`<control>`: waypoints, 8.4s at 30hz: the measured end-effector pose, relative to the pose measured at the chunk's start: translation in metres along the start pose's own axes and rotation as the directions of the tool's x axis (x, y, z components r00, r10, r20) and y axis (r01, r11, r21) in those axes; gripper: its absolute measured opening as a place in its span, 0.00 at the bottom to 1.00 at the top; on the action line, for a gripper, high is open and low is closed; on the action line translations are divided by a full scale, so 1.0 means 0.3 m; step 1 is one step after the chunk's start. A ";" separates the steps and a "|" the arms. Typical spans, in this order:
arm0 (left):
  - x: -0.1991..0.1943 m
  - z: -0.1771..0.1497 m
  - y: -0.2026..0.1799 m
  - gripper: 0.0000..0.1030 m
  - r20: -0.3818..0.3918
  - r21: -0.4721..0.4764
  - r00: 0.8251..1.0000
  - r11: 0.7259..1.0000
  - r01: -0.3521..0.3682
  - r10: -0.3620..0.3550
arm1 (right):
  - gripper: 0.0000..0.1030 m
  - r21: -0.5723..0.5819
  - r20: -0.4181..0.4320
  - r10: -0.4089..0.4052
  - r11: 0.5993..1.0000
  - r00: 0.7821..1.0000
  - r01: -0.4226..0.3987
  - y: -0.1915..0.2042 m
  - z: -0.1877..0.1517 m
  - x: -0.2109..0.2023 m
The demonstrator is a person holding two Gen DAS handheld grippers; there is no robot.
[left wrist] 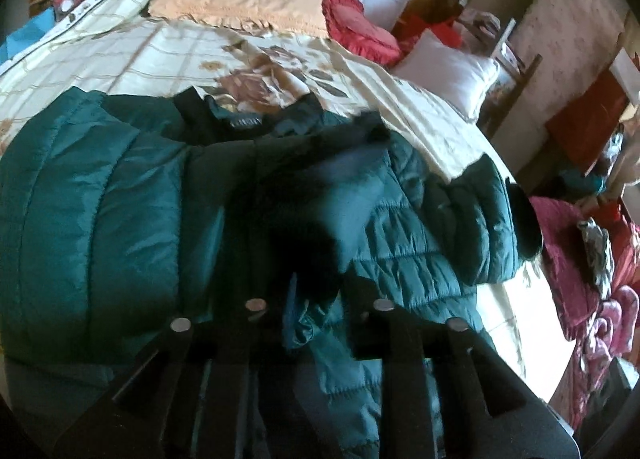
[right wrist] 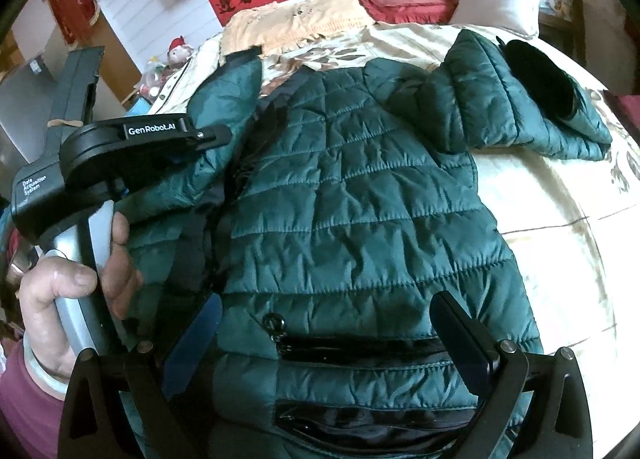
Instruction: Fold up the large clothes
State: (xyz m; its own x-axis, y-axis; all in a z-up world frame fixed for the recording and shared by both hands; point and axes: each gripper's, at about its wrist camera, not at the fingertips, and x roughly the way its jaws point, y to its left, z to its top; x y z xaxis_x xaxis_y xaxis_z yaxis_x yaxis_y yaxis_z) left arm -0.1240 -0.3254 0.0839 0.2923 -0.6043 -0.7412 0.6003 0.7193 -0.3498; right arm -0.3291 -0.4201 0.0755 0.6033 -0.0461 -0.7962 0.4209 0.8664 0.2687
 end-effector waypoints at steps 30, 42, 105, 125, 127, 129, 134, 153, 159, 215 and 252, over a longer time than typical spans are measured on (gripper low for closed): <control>-0.432 -0.021 0.770 0.60 0.075 -0.372 0.926 0.872 -0.317 0.369 | 0.23 -0.031 -0.052 0.073 0.997 0.996 -0.075 0.106 0.464 0.371; -0.311 0.014 0.692 0.60 0.066 -0.343 0.934 0.887 -0.308 0.350 | 0.19 -0.082 0.041 -0.153 0.984 0.987 0.156 -0.021 0.427 0.356; -0.047 0.042 0.372 0.76 0.077 -0.112 0.896 0.897 -0.429 0.438 | 0.51 -0.215 0.054 -0.169 0.961 0.984 0.176 0.116 0.372 0.412; 0.007 0.014 0.367 0.76 0.025 -0.090 0.886 0.884 -0.459 0.463 | 0.51 -0.211 0.021 -0.163 0.964 0.986 0.164 0.097 0.338 0.380; -0.015 0.011 0.361 0.76 0.025 -0.110 0.895 0.891 -0.440 0.445 | 0.52 -0.184 0.017 -0.119 0.976 0.993 0.120 0.091 0.343 0.336; -0.040 0.009 0.350 0.76 0.035 -0.126 0.908 0.903 -0.411 0.418 | 0.65 -0.161 0.041 -0.089 0.982 0.995 0.095 0.083 0.341 0.281; -0.061 0.009 0.305 0.76 0.042 -0.104 0.916 0.913 -0.394 0.400 | 0.70 -0.166 0.125 -0.042 0.984 0.991 0.063 0.070 0.347 0.109; -0.089 -0.006 0.211 0.76 0.063 -0.071 0.927 0.929 -0.364 0.369 | 0.82 -0.008 0.229 -0.407 0.907 0.884 0.420 -0.381 0.431 -0.097; -0.089 -0.010 0.196 0.76 0.060 -0.055 0.930 0.932 -0.358 0.361 | 0.85 -0.020 0.183 -0.435 0.895 0.882 0.446 -0.453 0.431 -0.058; -0.339 -0.061 0.508 0.76 0.088 -0.253 0.929 0.910 -0.329 0.361 | 0.14 -0.012 -0.044 0.488 0.872 0.872 -0.489 0.322 0.641 0.174; -0.075 0.033 0.360 0.65 0.058 -0.255 0.967 0.940 -0.227 0.249 | 0.75 -0.103 0.010 0.295 0.951 0.955 -0.293 0.007 0.432 -0.031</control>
State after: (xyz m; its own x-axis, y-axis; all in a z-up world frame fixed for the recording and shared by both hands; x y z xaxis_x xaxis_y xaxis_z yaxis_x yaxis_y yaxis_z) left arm -0.0584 -0.2374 0.0684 0.4755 -0.4251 -0.7702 0.3078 0.9006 -0.3070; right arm -0.2460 -0.4823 0.1538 0.7071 0.2069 -0.6762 0.1538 0.8883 0.4327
